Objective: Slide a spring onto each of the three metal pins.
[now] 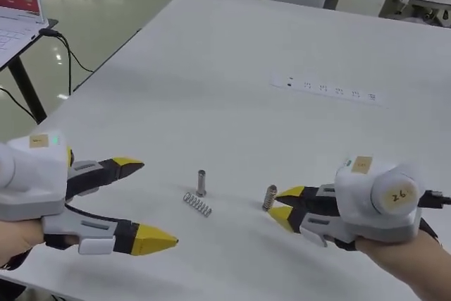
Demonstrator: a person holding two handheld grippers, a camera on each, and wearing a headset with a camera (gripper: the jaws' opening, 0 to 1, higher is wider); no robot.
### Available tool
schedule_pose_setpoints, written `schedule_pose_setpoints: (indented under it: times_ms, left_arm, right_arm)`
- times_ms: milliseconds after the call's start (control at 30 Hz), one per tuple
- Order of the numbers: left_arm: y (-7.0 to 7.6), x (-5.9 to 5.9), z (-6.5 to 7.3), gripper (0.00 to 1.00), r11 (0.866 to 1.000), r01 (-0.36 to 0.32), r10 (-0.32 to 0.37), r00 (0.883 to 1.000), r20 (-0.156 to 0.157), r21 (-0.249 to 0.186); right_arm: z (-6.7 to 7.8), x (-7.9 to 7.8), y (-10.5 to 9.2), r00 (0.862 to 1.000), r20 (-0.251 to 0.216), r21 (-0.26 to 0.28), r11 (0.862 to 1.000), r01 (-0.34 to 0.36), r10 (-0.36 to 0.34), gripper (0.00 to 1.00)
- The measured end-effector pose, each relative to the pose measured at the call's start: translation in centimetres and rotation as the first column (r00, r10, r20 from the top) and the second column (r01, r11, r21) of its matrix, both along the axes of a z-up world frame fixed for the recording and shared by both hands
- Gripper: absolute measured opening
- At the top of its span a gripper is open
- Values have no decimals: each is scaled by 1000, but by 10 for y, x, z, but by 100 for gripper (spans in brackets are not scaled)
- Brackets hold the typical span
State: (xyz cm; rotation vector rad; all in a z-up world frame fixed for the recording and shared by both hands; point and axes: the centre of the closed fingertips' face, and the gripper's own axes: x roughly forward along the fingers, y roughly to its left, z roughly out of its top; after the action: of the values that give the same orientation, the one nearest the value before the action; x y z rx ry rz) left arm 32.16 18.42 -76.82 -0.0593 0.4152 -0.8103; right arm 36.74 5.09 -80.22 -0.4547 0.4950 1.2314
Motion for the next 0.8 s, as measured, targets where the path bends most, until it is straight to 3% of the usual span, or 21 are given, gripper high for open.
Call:
schedule_pose_setpoints:
  times_ms: [267,800]
  left_arm:
    - [1,-1,-1,94,1000,3,-3,1000,-5,2]
    - [4,-4,-1,93,1000,-3,3,1000,-7,6]
  right_arm:
    - [2,-2,15,1000,3,2,1000,-21,21,10]
    - [13,-14,69,994,21,24,994,-108,108,9]
